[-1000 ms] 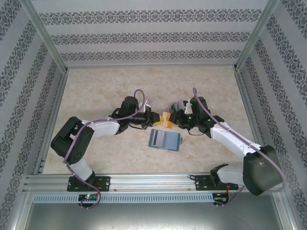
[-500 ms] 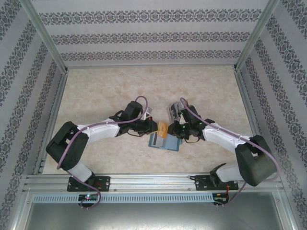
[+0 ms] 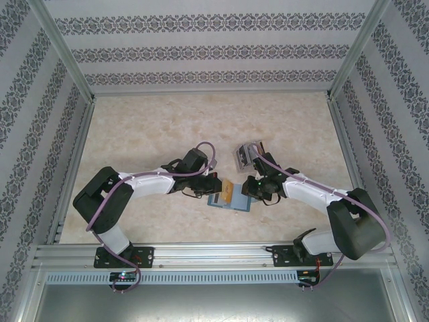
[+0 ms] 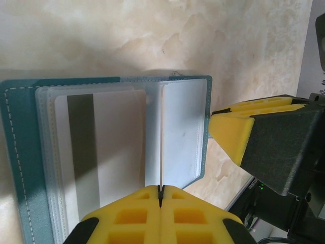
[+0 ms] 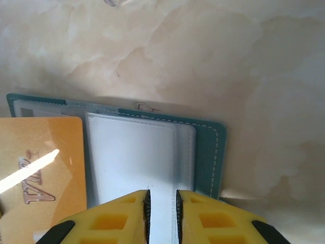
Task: Put the credit cards into the card holder
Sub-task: Insert the credit card into the card slot.
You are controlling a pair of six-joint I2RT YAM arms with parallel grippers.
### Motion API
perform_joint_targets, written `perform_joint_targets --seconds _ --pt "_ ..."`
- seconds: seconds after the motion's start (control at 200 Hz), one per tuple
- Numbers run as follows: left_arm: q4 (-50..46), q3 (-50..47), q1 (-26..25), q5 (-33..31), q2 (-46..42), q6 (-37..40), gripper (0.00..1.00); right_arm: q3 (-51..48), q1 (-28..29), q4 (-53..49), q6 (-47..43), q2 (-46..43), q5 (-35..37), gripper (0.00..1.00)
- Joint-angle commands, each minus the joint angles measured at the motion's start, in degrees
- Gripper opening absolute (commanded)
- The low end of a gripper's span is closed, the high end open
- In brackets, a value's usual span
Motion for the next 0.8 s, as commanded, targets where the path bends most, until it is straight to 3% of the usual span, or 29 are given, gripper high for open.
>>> perform_joint_targets --seconds 0.0,0.23,0.794 --pt "1.32 -0.17 -0.86 -0.71 1.11 0.83 0.00 -1.23 0.70 -1.68 -1.14 1.39 2.60 0.23" --pt "4.73 -1.55 -1.91 -0.16 3.65 -1.13 0.00 -0.54 2.83 -3.78 -1.34 4.27 7.83 0.23" --pt "4.26 -1.73 -3.23 -0.26 5.32 -0.03 0.00 -0.40 4.39 -2.29 -0.41 8.09 8.72 0.24"
